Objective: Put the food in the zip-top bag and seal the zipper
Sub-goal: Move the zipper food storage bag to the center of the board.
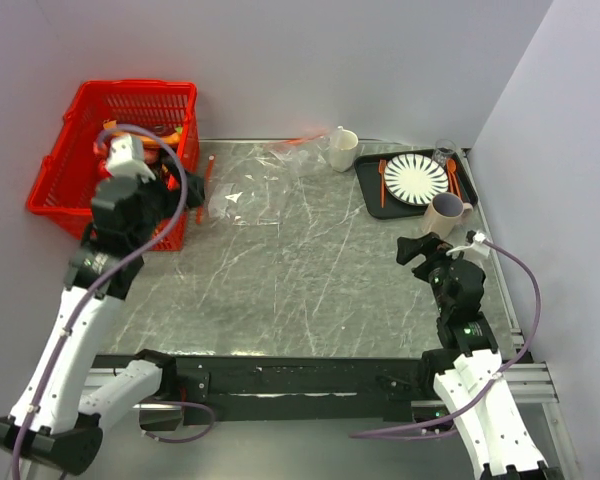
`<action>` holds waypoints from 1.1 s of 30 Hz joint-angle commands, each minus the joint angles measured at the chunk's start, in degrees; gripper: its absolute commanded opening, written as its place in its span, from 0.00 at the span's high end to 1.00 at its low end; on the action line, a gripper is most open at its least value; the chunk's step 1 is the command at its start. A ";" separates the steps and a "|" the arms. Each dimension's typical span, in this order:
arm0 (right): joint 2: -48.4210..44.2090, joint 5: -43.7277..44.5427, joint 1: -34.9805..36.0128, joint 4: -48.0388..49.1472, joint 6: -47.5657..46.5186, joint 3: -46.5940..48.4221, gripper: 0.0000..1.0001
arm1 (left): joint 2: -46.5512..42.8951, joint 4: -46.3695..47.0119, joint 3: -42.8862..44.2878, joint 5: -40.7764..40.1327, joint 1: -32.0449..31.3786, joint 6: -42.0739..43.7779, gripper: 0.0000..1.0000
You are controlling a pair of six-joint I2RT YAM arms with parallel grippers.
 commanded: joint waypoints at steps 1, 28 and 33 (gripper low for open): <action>1.66 -0.15 -0.25 0.99 0.34 0.76 0.00 | 6.10 -7.94 12.38 -7.45 0.28 -3.07 0.01; 63.83 -12.98 23.39 1.00 0.78 49.25 0.14 | -3.73 9.98 -7.54 6.95 0.28 8.71 0.01; 81.34 -11.41 27.08 -5.06 0.43 67.71 0.23 | -6.63 11.47 -10.43 8.70 0.28 7.83 0.01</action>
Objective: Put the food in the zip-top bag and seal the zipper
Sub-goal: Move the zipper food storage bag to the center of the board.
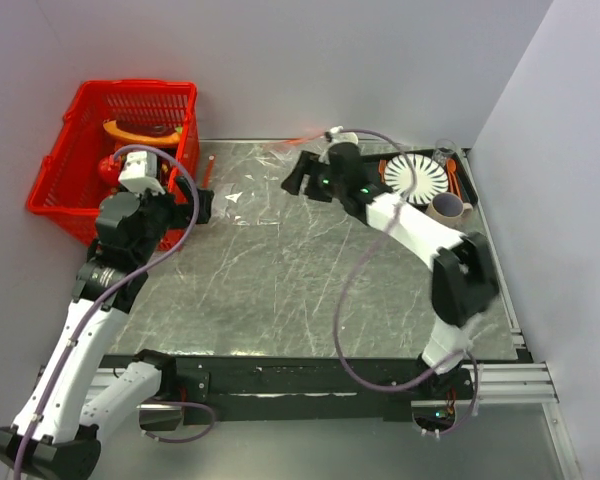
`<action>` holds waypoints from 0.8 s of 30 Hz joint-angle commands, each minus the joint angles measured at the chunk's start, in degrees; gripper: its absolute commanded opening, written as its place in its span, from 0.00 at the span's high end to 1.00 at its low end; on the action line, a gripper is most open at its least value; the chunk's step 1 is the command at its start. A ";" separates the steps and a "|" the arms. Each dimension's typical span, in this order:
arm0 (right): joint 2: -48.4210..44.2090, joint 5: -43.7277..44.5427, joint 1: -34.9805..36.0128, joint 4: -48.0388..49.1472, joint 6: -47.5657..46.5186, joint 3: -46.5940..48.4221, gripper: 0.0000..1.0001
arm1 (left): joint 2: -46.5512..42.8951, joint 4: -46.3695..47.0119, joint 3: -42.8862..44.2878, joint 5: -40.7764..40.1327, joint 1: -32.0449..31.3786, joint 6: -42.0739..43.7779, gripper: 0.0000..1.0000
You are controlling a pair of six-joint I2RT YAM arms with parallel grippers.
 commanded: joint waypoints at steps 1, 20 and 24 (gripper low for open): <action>11.19 1.91 2.69 -7.56 -0.88 14.42 0.23 | -3.18 4.81 -2.24 2.77 0.17 1.03 0.01; 34.76 12.64 5.60 -15.57 -1.67 34.33 0.36 | -6.00 8.94 -10.41 3.55 -1.67 1.30 0.01; 35.82 12.64 5.86 -15.92 -2.29 34.51 0.44 | -5.91 8.68 -10.60 4.53 -1.94 1.74 0.01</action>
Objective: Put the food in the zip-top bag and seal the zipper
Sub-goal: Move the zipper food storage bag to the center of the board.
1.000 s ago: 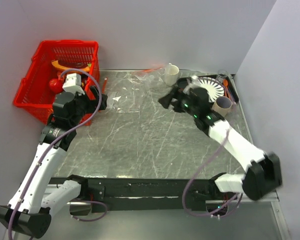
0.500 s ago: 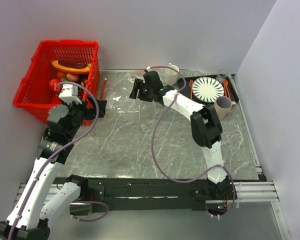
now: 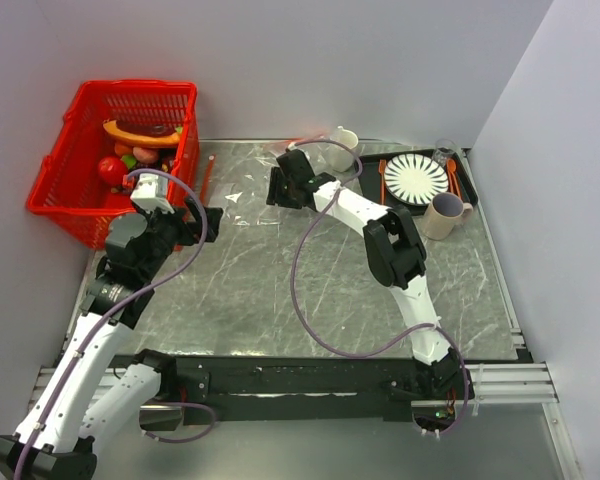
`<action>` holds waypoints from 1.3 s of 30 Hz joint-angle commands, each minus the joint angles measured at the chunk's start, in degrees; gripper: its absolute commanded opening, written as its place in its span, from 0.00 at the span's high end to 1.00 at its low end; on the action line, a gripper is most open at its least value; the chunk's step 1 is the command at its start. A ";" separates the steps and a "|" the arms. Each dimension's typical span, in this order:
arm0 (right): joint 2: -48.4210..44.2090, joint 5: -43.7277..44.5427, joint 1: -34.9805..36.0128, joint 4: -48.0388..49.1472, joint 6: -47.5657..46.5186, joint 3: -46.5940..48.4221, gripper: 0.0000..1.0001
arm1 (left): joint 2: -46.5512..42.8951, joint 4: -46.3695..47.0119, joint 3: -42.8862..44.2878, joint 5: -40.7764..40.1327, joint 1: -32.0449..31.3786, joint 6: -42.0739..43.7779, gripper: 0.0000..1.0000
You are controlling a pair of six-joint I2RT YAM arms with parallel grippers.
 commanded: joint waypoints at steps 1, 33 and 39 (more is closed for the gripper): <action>1.20 1.45 0.83 0.02 -0.89 1.51 0.47 | -0.27 2.49 -0.13 1.34 -0.39 1.37 0.01; -41.42 14.75 0.13 -11.22 -13.38 -47.71 0.34 | -0.45 2.14 -0.22 1.07 0.76 2.25 0.01; -48.27 15.07 2.49 -10.89 -14.07 -47.63 0.30 | 0.08 2.32 -0.04 1.95 0.76 2.33 0.01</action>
